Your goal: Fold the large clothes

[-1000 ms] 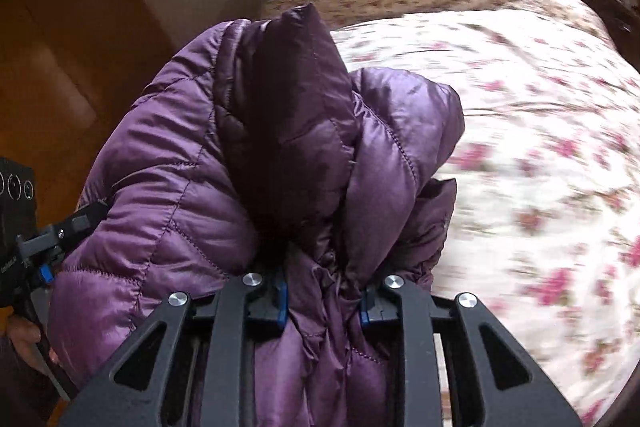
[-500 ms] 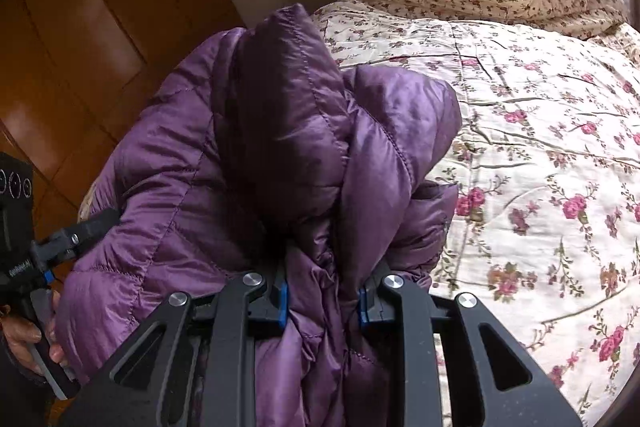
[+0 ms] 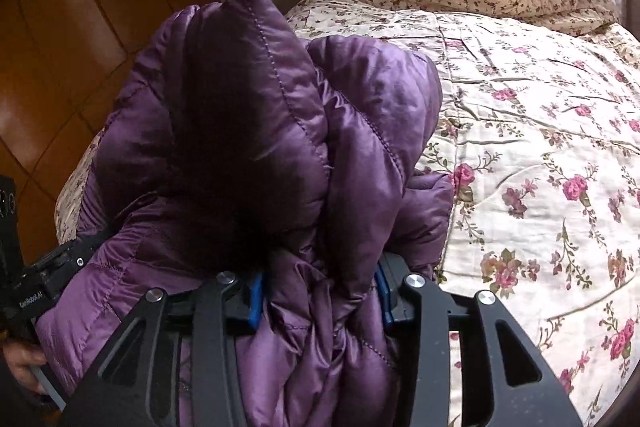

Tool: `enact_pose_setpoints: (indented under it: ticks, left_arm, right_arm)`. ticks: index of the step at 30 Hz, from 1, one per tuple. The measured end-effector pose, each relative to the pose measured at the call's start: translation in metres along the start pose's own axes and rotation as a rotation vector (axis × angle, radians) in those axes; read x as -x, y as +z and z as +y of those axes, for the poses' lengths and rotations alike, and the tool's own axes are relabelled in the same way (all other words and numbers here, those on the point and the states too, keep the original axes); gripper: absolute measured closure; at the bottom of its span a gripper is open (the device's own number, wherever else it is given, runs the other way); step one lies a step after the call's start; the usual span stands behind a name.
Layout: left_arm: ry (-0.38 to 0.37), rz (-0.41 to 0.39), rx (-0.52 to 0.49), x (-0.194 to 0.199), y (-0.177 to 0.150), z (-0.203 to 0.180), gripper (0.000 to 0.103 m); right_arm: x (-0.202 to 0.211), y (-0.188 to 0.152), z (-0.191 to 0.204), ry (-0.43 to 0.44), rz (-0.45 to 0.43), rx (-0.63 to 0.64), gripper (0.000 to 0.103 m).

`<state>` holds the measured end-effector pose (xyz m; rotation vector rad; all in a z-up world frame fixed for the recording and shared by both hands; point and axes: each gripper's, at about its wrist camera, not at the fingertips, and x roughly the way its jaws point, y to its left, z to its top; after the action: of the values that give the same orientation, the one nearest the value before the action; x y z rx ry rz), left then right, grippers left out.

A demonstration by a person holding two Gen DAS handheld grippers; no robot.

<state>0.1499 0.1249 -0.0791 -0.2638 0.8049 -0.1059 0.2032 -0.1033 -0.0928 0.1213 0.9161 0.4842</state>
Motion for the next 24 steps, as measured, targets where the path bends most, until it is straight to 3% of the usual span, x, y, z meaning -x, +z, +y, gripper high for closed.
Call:
enact_pose_setpoints:
  ticks: [5,10,24]
  left_arm:
    - [0.047,-0.013,-0.026,0.014,0.006,-0.006,0.031]
    - [0.095,-0.040,-0.008,0.034,0.005,-0.005,0.019]
    - [0.137,-0.100,0.016,0.062,0.003,-0.008,0.019]
  right_arm:
    - [0.022,-0.002,0.014,-0.061,-0.028,0.012,0.049]
    - [0.041,-0.002,0.030,-0.137,-0.077,0.046,0.042]
    - [0.080,-0.009,0.072,-0.201,-0.162,0.141,0.036]
